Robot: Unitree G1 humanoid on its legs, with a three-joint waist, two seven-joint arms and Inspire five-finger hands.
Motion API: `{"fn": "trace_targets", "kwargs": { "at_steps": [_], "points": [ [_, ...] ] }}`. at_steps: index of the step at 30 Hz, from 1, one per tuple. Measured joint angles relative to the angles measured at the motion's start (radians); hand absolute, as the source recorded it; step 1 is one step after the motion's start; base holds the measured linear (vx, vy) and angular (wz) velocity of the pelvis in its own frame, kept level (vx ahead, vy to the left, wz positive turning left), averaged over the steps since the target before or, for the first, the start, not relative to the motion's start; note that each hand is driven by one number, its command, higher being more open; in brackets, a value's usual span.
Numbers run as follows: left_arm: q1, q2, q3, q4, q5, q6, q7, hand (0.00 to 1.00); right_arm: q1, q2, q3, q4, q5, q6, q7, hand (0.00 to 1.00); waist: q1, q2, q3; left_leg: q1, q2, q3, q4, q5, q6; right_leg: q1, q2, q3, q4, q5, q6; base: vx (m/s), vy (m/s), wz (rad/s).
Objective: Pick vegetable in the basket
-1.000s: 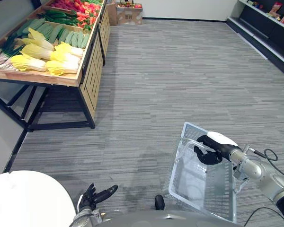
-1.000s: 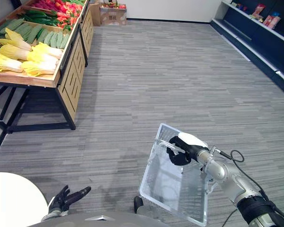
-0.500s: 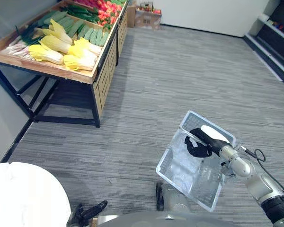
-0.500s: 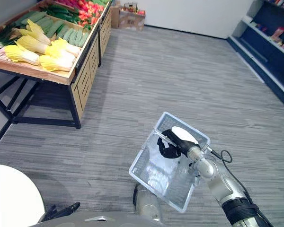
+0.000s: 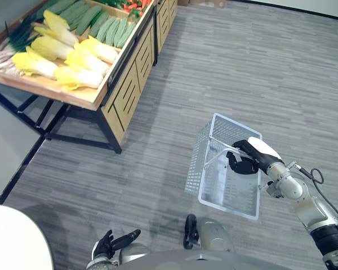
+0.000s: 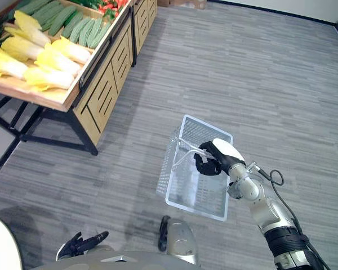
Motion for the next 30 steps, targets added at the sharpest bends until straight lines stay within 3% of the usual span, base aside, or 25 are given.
{"fn": "trace_targets", "kwargs": {
  "at_steps": [1, 2, 4, 6, 7, 8, 9, 10, 11, 12, 14, 15, 16, 17, 23, 27, 30],
  "points": [
    [-0.001, 0.002, -0.002, -0.02, 0.001, -0.007, -0.001, 1.0, 0.0, 0.001, 0.007, 0.0, 0.002, 0.0, 0.0, 0.0, 0.011, 0.001, -0.001, -0.042, 0.021, 0.08, 0.13, -0.117, 0.028, 0.063, 0.017, 0.013, -0.05, 0.003, -0.004, 0.39, -0.11, -0.34],
    [0.0, 0.005, -0.001, -0.029, 0.001, -0.014, -0.003, 1.0, 0.001, 0.001, 0.015, 0.0, 0.002, 0.0, 0.0, 0.0, 0.018, -0.016, 0.008, -0.06, 0.019, 0.152, 0.189, -0.194, 0.039, 0.137, 0.019, 0.028, -0.095, 0.004, -0.003, 0.38, -0.087, -0.31],
    [0.0, 0.009, 0.0, -0.041, 0.001, -0.019, -0.003, 1.0, 0.001, 0.001, 0.015, -0.001, 0.003, 0.0, -0.002, 0.0, 0.024, -0.026, 0.007, -0.102, 0.01, 0.24, 0.189, -0.273, 0.051, 0.215, 0.015, 0.054, -0.148, 0.005, -0.001, 0.37, 0.014, -0.32],
    [0.0, 0.011, 0.002, -0.065, 0.001, -0.021, -0.01, 1.0, 0.0, 0.0, 0.013, -0.001, 0.003, 0.001, -0.003, 0.0, 0.036, -0.036, 0.009, -0.168, -0.031, 0.273, 0.109, -0.339, 0.041, 0.261, -0.006, 0.089, -0.183, 0.006, 0.005, 0.32, 0.127, -0.48],
    [-0.002, 0.012, 0.005, -0.08, 0.001, -0.03, -0.014, 1.0, 0.001, 0.0, 0.014, -0.002, 0.008, 0.0, -0.003, 0.0, 0.049, -0.046, 0.011, -0.21, -0.071, 0.282, 0.007, -0.366, 0.034, 0.269, -0.033, 0.11, -0.189, -0.001, 0.029, 0.21, 0.176, -0.51],
    [-0.003, 0.013, 0.007, -0.082, 0.002, -0.038, -0.015, 1.0, 0.001, 0.0, 0.013, -0.002, 0.016, 0.0, -0.003, 0.0, 0.05, -0.05, 0.013, -0.229, -0.097, 0.279, -0.069, -0.372, 0.025, 0.274, -0.05, 0.12, -0.188, -0.01, 0.05, 0.27, 0.26, -0.48],
    [-0.003, 0.008, 0.009, -0.079, 0.005, -0.038, -0.012, 1.0, 0.01, -0.003, 0.01, -0.002, 0.024, 0.0, -0.003, 0.0, 0.044, -0.044, 0.011, -0.246, -0.143, 0.26, -0.269, -0.336, 0.003, 0.285, -0.074, 0.128, -0.183, -0.028, 0.089, 0.26, 0.29, -0.27],
    [0.0, -0.003, 0.009, -0.072, 0.006, -0.037, -0.007, 1.0, 0.025, -0.015, 0.008, -0.003, 0.024, 0.0, -0.004, 0.0, 0.042, -0.02, 0.001, -0.24, -0.169, 0.225, -0.434, -0.196, -0.036, 0.294, -0.076, 0.135, -0.18, -0.042, 0.114, 0.27, 0.325, -0.32],
    [-0.005, -0.003, 0.019, -0.06, 0.006, -0.035, -0.005, 1.0, 0.038, 0.016, 0.015, 0.007, 0.024, 0.007, -0.005, 0.0, 0.052, -0.051, 0.0, -0.195, -0.215, 0.238, -0.463, -0.192, -0.039, 0.302, -0.11, 0.157, -0.182, -0.053, 0.136, 0.25, 0.259, -0.09],
    [-0.005, 0.019, 0.02, -0.057, 0.01, -0.036, 0.002, 1.0, 0.06, 0.01, 0.031, -0.006, 0.024, -0.011, -0.002, 0.0, 0.043, -0.074, 0.002, -0.188, -0.25, 0.234, -0.484, -0.193, -0.038, 0.299, -0.112, 0.148, -0.206, -0.047, 0.141, 0.28, 0.224, -0.08],
    [-0.008, 0.026, 0.04, -0.054, 0.005, -0.035, 0.002, 1.0, 0.055, 0.003, 0.035, -0.008, 0.025, -0.02, -0.003, 0.0, 0.053, -0.079, 0.011, -0.208, -0.256, 0.22, -0.414, -0.209, -0.035, 0.313, -0.103, 0.121, -0.247, -0.017, 0.126, 0.17, 0.068, -0.01],
    [-0.01, 0.02, 0.055, -0.056, 0.001, -0.039, 0.002, 1.0, 0.047, 0.002, 0.034, -0.007, 0.033, -0.02, -0.009, 0.0, 0.057, -0.069, 0.02, -0.258, -0.245, 0.201, -0.293, -0.214, -0.035, 0.353, -0.112, 0.124, -0.283, 0.013, 0.124, 0.18, 0.17, 0.04],
    [-0.009, 0.002, 0.056, -0.066, 0.005, -0.058, 0.001, 1.0, 0.045, -0.011, 0.033, -0.005, 0.042, -0.022, -0.02, 0.0, 0.064, -0.057, 0.019, -0.3, -0.254, 0.169, -0.315, -0.264, -0.048, 0.374, -0.118, 0.128, -0.31, 0.021, 0.127, 0.21, 0.253, 0.0],
    [-0.015, -0.011, 0.039, -0.055, 0.015, -0.055, 0.0, 1.0, 0.035, -0.024, 0.032, 0.007, 0.042, -0.027, -0.029, 0.0, 0.066, -0.006, 0.007, -0.287, -0.25, 0.155, -0.385, -0.214, -0.023, 0.381, -0.102, 0.135, -0.314, 0.018, 0.134, 0.2, 0.282, -0.11],
    [0.001, -0.01, 0.08, -0.031, 0.01, -0.055, 0.006, 1.0, 0.048, 0.015, 0.052, 0.016, 0.033, -0.038, -0.031, 0.0, 0.104, -0.047, -0.001, -0.248, -0.27, 0.262, -0.404, -0.265, -0.009, 0.342, -0.166, 0.223, -0.305, 0.051, 0.187, 0.11, 0.133, -0.43],
    [0.013, -0.012, 0.087, -0.033, 0.01, -0.058, 0.024, 1.0, 0.06, 0.036, 0.056, 0.017, 0.014, -0.037, -0.031, 0.0, 0.112, -0.062, -0.019, -0.236, -0.283, 0.317, -0.426, -0.297, -0.007, 0.274, -0.194, 0.267, -0.237, 0.051, 0.188, 0.08, 0.116, -0.4],
    [0.026, -0.014, 0.082, -0.036, 0.01, -0.056, 0.032, 1.0, 0.067, 0.053, 0.056, 0.032, -0.014, -0.032, -0.032, 0.0, 0.13, -0.078, -0.026, -0.187, -0.319, 0.345, -0.484, -0.307, 0.011, 0.223, -0.223, 0.288, -0.139, 0.051, 0.188, 0.09, 0.117, -0.24]
  ]
}}
